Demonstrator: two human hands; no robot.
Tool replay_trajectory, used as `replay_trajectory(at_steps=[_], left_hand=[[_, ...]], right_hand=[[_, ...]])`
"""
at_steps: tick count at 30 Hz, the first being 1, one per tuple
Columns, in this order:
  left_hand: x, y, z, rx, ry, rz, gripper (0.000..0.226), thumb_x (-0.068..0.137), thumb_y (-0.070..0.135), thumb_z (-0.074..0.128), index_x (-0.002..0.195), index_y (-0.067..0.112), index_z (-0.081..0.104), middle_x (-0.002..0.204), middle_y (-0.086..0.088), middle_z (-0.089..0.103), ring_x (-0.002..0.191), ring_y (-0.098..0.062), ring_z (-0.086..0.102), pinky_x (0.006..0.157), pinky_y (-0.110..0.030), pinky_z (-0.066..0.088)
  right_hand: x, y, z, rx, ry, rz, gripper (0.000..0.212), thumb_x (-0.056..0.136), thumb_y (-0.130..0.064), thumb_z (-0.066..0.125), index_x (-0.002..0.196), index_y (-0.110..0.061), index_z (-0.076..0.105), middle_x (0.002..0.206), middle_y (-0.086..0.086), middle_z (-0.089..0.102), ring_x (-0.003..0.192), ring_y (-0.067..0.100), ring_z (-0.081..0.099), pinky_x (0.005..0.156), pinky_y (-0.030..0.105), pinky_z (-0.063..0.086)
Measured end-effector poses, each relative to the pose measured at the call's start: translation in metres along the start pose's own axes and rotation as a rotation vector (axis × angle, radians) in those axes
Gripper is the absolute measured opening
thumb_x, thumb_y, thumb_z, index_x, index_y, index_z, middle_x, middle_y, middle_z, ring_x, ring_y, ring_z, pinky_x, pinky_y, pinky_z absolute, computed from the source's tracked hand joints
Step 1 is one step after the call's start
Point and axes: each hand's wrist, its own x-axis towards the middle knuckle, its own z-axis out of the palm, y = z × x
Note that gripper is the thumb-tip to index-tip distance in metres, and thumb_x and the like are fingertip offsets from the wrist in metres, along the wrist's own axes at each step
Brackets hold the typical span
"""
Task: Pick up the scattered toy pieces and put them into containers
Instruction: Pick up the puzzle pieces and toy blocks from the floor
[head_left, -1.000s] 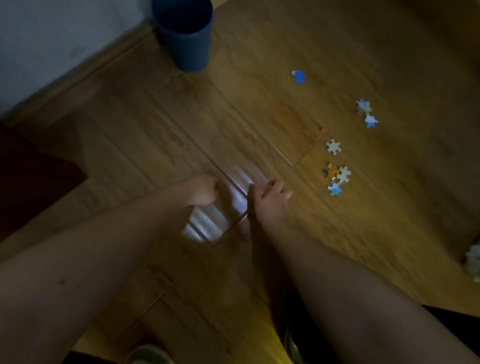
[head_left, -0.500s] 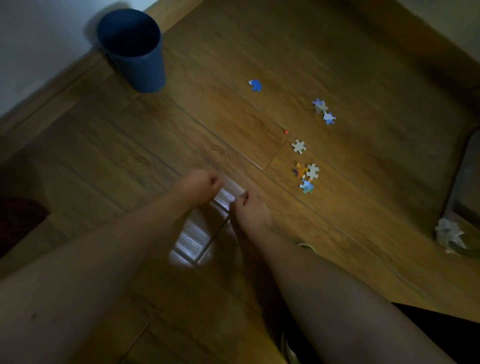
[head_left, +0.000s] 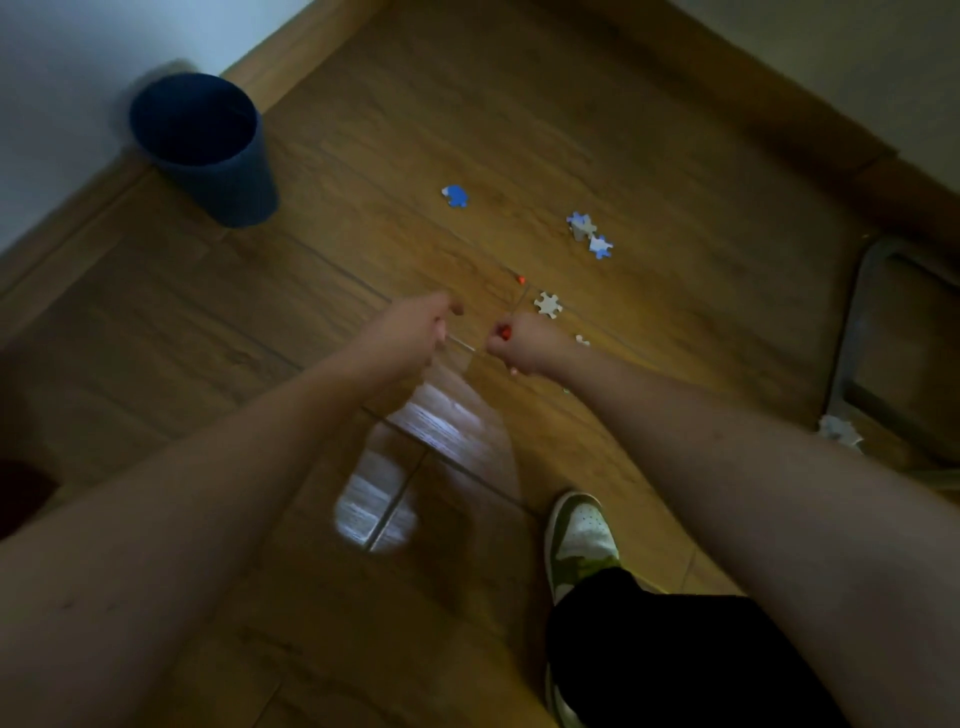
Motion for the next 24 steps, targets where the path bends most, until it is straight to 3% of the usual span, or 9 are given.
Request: replay_trajectory(at_steps=[2,4,8,11,15,18,22,24], left_hand=[[0.004,0.013,-0.008,0.006,-0.015,0.094,0.040,0.087,0.012,0.037,0.123,0.017,0.055,0.081,-0.005,0.061,0.061,-0.017,0.057,0.066,-0.032,0.048],[0.009,0.019,-0.012,0.047,0.011,0.161,0.035,0.092,0.013,0.040,0.123,0.016,0.056,0.082,-0.003,0.063,0.057,-0.012,0.057,0.062,-0.031,0.048],[0.015,0.030,-0.010,0.153,0.063,0.235,0.017,0.097,0.027,0.051,0.109,0.022,0.062,0.069,0.008,0.059,0.062,-0.008,0.054,0.058,-0.029,0.040],[0.020,0.039,-0.010,0.255,0.065,0.256,0.018,0.091,0.043,0.058,0.095,0.026,0.064,0.062,0.009,0.052,0.057,-0.007,0.050,0.051,-0.028,0.037],[0.033,0.045,-0.023,0.350,0.131,0.324,0.023,0.087,0.046,0.062,0.089,0.024,0.067,0.055,0.005,0.053,0.048,-0.011,0.048,0.048,-0.028,0.036],[0.045,0.062,-0.037,0.465,0.100,0.327,0.028,0.089,0.052,0.056,0.088,0.026,0.067,0.058,0.002,0.059,0.049,-0.014,0.054,0.046,-0.029,0.041],[0.054,0.104,-0.064,0.717,-0.049,0.308,0.042,0.094,0.055,0.040,0.091,0.022,0.066,0.058,0.006,0.056,0.050,-0.013,0.052,0.043,-0.026,0.035],[0.050,0.122,-0.079,0.787,-0.134,0.257,0.056,0.096,0.056,0.023,0.095,0.018,0.065,0.061,0.003,0.059,0.054,-0.014,0.056,0.047,-0.027,0.041]], right_hand=[[-0.001,0.000,-0.030,-0.074,-0.050,-0.005,0.021,0.094,-0.020,0.050,0.097,-0.007,0.065,0.059,-0.002,0.062,0.046,0.006,0.054,0.052,0.022,0.044],[-0.007,0.001,-0.053,-0.143,-0.105,0.002,0.020,0.094,-0.019,0.050,0.100,-0.006,0.064,0.062,0.001,0.065,0.053,0.013,0.059,0.058,0.023,0.047],[-0.022,0.010,-0.076,-0.176,-0.165,-0.024,0.013,0.094,-0.019,0.052,0.096,-0.011,0.062,0.072,0.003,0.070,0.055,0.012,0.060,0.054,0.021,0.046],[-0.028,0.020,-0.083,-0.219,-0.173,-0.091,0.015,0.094,-0.019,0.051,0.097,-0.013,0.065,0.075,-0.006,0.071,0.053,0.006,0.058,0.052,0.019,0.045],[-0.023,0.035,-0.092,-0.302,-0.178,-0.133,0.017,0.097,-0.021,0.050,0.105,-0.020,0.066,0.086,-0.009,0.071,0.072,0.001,0.061,0.067,0.024,0.048],[-0.020,0.043,-0.107,-0.316,-0.096,-0.145,0.017,0.097,-0.029,0.053,0.103,-0.021,0.066,0.095,-0.001,0.070,0.086,0.015,0.063,0.074,0.031,0.049],[-0.024,0.051,-0.129,-0.295,-0.051,-0.164,0.023,0.096,-0.036,0.055,0.100,-0.017,0.067,0.086,-0.001,0.063,0.082,0.018,0.059,0.056,0.025,0.037],[-0.023,0.051,-0.134,-0.246,-0.069,-0.157,0.024,0.094,-0.037,0.058,0.099,-0.015,0.067,0.086,0.001,0.064,0.078,0.017,0.057,0.053,0.024,0.034]])
